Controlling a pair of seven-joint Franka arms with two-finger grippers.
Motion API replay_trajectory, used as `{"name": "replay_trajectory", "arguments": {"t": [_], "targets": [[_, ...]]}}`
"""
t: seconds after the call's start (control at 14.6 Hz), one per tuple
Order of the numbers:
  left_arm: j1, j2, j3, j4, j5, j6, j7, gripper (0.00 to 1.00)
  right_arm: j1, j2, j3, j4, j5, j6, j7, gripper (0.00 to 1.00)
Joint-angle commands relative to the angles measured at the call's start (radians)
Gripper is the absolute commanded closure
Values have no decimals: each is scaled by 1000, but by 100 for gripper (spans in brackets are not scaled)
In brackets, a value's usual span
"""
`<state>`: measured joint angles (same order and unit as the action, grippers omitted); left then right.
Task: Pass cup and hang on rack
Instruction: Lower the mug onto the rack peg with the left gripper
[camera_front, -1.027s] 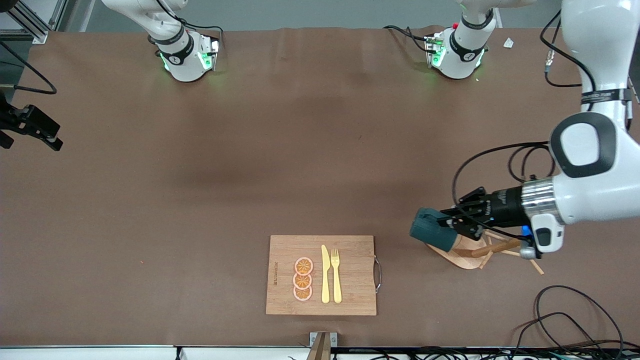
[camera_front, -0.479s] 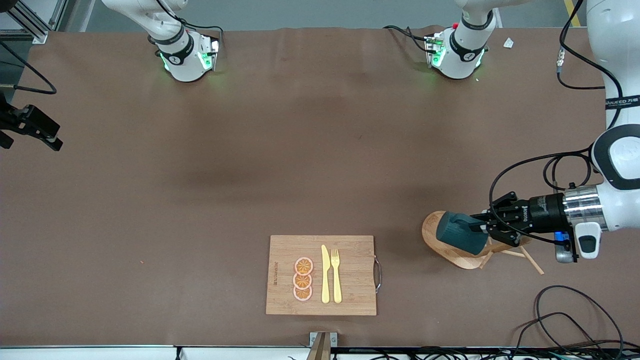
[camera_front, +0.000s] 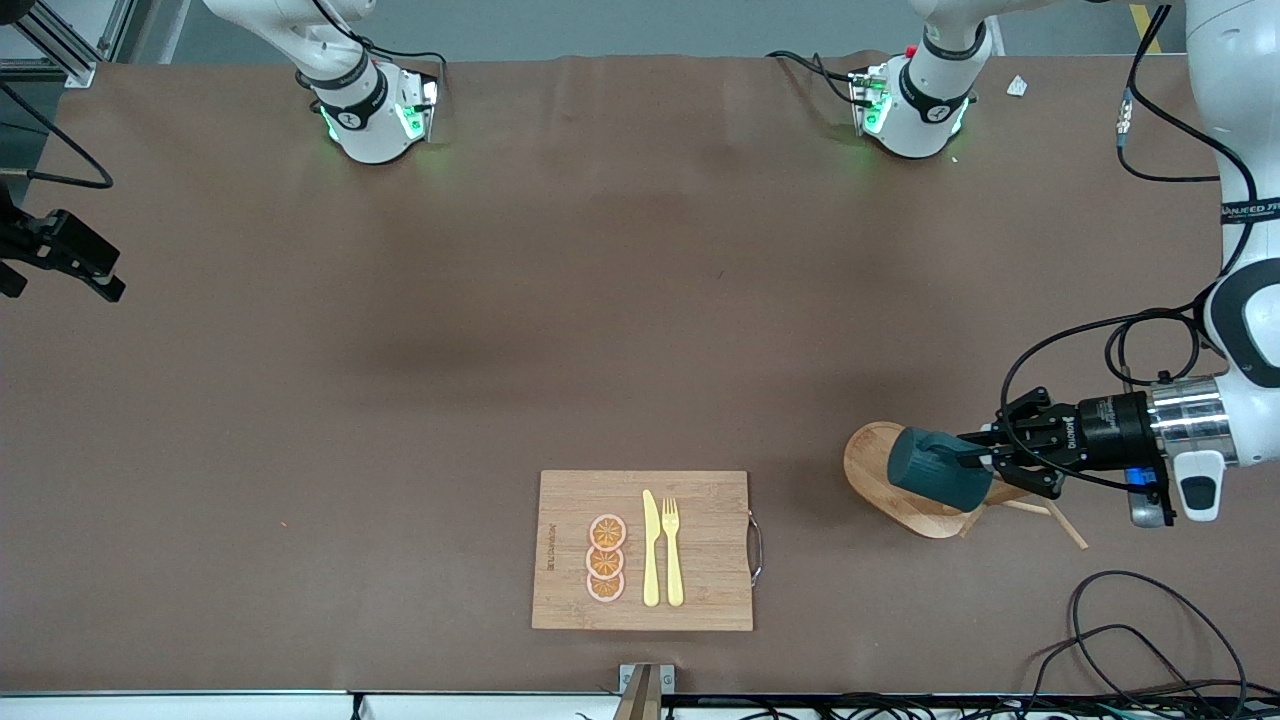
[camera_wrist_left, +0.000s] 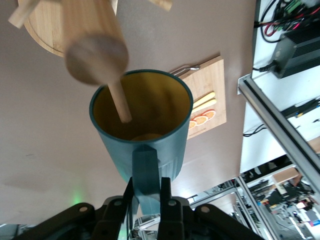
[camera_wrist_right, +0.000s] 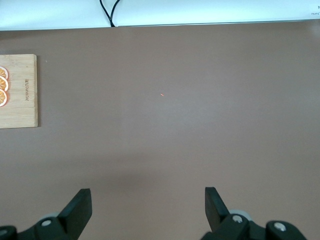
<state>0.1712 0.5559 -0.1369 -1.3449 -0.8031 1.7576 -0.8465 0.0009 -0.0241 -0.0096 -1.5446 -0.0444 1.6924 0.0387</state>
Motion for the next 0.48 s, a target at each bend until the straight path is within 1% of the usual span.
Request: {"name": "replay_trajectory", "arguments": {"t": [0.0,0.27,0.41], "targets": [[30,1,-6,-2,-39,-13,6,100,-13,-13,5,-15,17,7,-13,0],[36,13,-4,-2,-71,-13,1,100,-13,-13,5,-15,17,7,-13,0],[60,25,-6,-2,-82,-13,6,100,-13,-13,5,-15,17,6,-13,0]]}}
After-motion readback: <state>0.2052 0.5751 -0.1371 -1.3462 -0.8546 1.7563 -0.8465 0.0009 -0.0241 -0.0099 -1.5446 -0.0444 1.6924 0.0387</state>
